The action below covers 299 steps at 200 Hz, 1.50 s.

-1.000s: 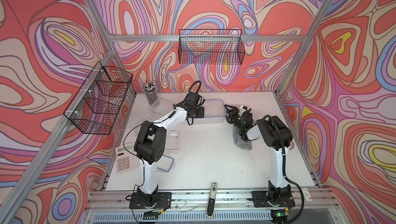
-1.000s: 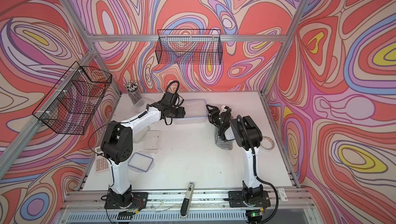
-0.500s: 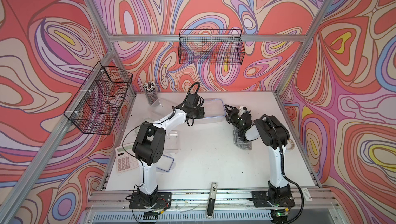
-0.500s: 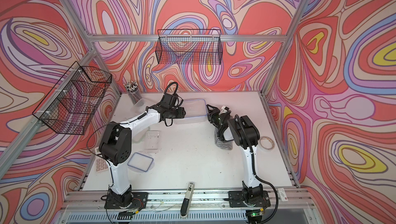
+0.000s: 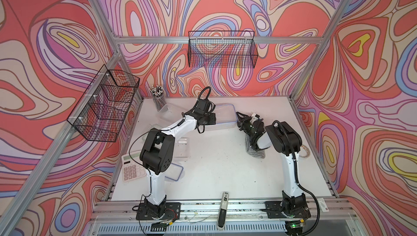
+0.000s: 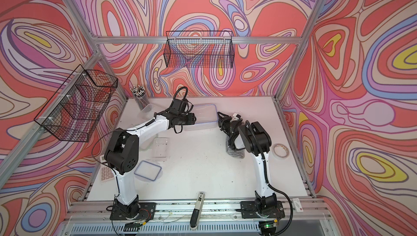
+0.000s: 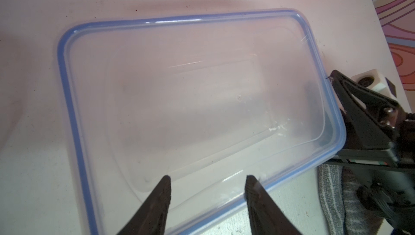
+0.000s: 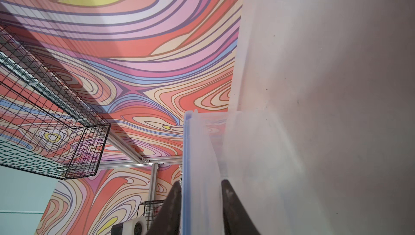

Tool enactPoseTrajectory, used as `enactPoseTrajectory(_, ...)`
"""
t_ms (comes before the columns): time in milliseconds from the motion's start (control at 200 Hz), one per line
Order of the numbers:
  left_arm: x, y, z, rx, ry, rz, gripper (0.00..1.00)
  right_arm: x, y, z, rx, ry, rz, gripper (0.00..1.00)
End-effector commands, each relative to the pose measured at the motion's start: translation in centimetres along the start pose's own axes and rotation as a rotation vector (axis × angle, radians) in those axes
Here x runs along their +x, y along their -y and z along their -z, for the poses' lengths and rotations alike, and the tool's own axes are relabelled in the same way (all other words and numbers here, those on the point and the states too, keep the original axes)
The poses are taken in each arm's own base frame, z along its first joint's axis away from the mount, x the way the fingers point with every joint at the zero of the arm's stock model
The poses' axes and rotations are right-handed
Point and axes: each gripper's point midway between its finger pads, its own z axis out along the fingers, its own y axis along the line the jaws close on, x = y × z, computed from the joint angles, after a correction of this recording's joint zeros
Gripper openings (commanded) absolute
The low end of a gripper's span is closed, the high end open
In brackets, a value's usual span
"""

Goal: Wipe the insides of the lunch boxes
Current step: Open the fastener of the lunch box.

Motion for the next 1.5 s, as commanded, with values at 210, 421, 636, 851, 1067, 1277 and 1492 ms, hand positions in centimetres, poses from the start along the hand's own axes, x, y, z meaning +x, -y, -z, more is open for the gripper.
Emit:
enactPoseTrajectory(210,12.4,-4.5,-2.5,-0.143,-0.399,0.057,0.55,2.2,-1.9,-0.5,-0.080,-0.071,-0.009,0.16)
enactPoseTrajectory(421,12.5,-4.6,-2.5,-0.150,-0.402,0.056,0.55,2.2,-2.0,-0.3,-0.074,-0.067,-0.003,0.09)
enactPoseTrajectory(636,11.9,-4.5,-2.4,-0.151,-0.390,0.051,0.55,2.2,-1.4,0.4,-0.022,-0.060,0.027,0.06)
enactPoseTrajectory(851,10.5,-3.9,-2.2,-0.142,-0.362,0.036,0.55,2.1,-0.7,1.5,0.072,-0.038,0.094,0.11)
enactPoseTrajectory(1067,9.2,-3.4,-2.0,-0.132,-0.341,0.028,0.55,2.0,-0.5,1.9,0.165,-0.030,0.170,0.17)
enactPoseTrajectory(1277,8.0,-2.7,-1.5,-0.115,-0.312,0.028,0.55,1.7,-0.2,2.2,0.229,-0.021,0.214,0.34)
enactPoseTrajectory(1492,5.5,-1.3,-0.9,-0.084,-0.258,0.027,0.57,1.1,-0.8,3.0,0.285,0.007,0.284,0.63)
